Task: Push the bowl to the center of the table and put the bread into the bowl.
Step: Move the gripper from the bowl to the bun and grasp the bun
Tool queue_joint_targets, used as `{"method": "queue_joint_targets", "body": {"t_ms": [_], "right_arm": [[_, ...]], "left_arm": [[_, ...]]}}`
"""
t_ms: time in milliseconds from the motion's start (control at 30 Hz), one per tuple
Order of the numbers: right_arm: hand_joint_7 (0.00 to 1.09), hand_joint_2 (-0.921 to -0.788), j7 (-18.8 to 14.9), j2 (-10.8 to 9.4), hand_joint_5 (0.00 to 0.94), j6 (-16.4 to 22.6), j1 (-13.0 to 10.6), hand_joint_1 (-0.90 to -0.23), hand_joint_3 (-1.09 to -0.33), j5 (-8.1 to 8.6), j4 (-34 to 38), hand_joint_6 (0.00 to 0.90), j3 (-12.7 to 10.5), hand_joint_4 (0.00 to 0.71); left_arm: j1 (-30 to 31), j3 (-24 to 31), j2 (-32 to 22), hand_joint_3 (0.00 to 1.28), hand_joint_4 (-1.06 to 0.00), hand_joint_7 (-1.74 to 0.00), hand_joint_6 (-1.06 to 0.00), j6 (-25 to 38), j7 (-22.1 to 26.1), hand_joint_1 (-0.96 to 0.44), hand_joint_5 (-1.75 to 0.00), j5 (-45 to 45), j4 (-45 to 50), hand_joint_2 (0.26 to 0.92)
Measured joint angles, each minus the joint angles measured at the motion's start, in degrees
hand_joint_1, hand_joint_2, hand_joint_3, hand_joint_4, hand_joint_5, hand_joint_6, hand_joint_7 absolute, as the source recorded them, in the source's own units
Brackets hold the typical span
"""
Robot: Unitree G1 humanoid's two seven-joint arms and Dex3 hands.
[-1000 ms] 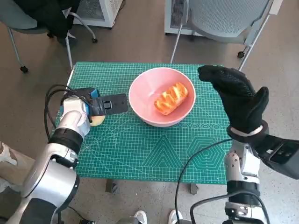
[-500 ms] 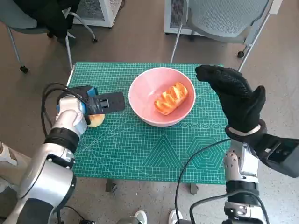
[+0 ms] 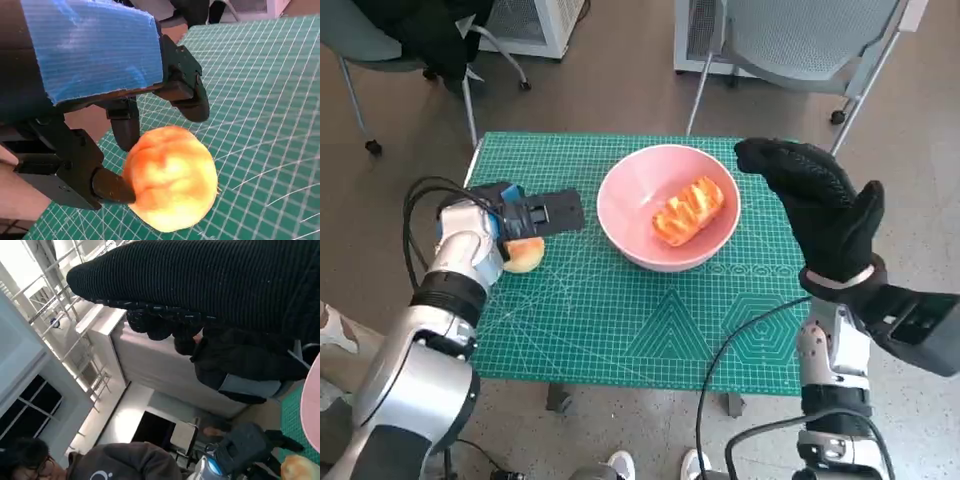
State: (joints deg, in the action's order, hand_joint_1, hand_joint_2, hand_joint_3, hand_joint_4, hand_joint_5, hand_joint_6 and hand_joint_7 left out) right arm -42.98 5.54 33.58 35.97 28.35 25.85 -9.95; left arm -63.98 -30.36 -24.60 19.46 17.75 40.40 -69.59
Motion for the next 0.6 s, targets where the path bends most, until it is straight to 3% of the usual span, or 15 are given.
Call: {"method": "queue_joint_targets", "body": {"t_ms": [33,133,233,433,600], "right_arm": [[0.22,-0.921,-0.05,-0.01,0.001,-0.04,0.07,-0.704,-0.805,0.06,0.01,0.028,0.0,0.079],[0.23,-0.921,-0.31,-0.07,0.001,-0.09,0.35,-0.704,-0.806,0.31,0.12,0.027,0.0,0.079],[0.23,-0.921,-0.43,-0.19,0.001,-0.1,0.72,-0.704,-0.807,0.5,0.33,0.027,0.0,0.079],[0.23,-0.921,-0.55,-0.34,0.001,-0.1,1.16,-0.702,-0.808,0.64,0.5,0.026,0.01,0.078],[0.23,-0.921,-0.6,-0.36,0.001,-0.1,1.18,-0.702,-0.809,0.66,0.59,0.025,0.02,0.078]], "left_arm": [[0.0,0.02,-0.04,0.46,-0.62,-0.8,-0.54,0.1,0.03,0.2,-1.33,-0.02,0.44,0.732],[0.02,0.11,-0.43,0.61,-0.61,-0.88,-0.72,0.41,0.47,0.07,-1.47,-0.13,2.62,0.623],[0.04,0.35,-1.2,0.69,-0.6,-0.93,-0.8,0.69,1.02,0.02,-1.51,-0.15,5.54,0.562],[1.75,2.0,-4.49,0.55,-0.64,-1.1,-0.75,2.1,4.21,0.0,-1.32,-0.29,16.87,0.637],[3.57,4.01,-7.09,0.43,-0.64,-1.09,-0.73,3.77,7.06,0.0,-1.28,-0.43,27.34,0.711]]}}
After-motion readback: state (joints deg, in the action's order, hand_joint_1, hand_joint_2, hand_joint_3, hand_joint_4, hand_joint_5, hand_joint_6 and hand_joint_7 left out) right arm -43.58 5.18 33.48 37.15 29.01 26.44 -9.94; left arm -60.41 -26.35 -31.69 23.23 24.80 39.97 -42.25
